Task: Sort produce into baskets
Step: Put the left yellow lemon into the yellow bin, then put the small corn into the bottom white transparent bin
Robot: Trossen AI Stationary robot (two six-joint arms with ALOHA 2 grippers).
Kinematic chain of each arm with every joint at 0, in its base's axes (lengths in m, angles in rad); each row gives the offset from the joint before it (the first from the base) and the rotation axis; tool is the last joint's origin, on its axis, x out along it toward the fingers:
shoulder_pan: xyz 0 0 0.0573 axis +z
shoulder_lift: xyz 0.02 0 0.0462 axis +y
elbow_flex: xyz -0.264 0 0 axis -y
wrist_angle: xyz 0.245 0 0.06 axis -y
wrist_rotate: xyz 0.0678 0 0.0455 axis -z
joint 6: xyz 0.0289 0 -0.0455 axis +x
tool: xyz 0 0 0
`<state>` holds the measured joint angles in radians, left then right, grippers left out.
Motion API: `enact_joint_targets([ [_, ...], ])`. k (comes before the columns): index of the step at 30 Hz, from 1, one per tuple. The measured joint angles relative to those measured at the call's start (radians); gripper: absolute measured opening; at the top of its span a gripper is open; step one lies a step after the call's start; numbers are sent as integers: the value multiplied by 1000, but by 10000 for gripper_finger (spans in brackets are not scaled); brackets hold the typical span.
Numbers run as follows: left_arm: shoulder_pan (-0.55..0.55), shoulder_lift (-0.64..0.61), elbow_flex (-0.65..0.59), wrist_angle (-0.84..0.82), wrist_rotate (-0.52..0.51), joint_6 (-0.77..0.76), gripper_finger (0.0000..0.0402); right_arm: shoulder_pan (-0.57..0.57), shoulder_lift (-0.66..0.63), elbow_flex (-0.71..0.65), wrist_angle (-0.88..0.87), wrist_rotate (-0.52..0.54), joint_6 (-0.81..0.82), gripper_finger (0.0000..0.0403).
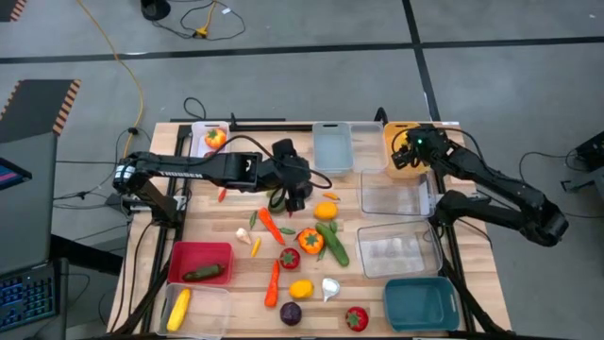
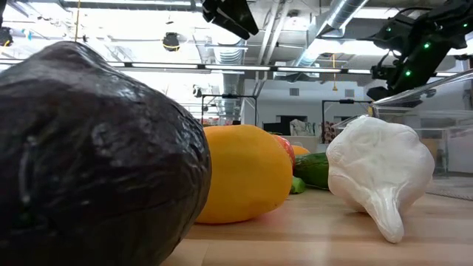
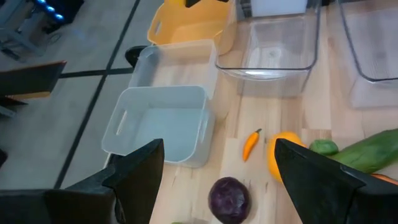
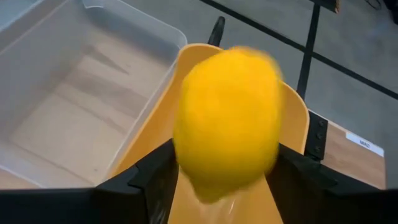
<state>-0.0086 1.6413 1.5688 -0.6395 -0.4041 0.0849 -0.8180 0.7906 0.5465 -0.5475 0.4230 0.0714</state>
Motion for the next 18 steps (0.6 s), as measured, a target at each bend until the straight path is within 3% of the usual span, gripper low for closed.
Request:
enact_joint_targets([
  [9,0,0,0,-29,195,-41,292,-1,0,0,0,-2,8,261],
  [18,-16,0,0,-207,365,-169,292,-1,0,0,0,-2,9,261],
])
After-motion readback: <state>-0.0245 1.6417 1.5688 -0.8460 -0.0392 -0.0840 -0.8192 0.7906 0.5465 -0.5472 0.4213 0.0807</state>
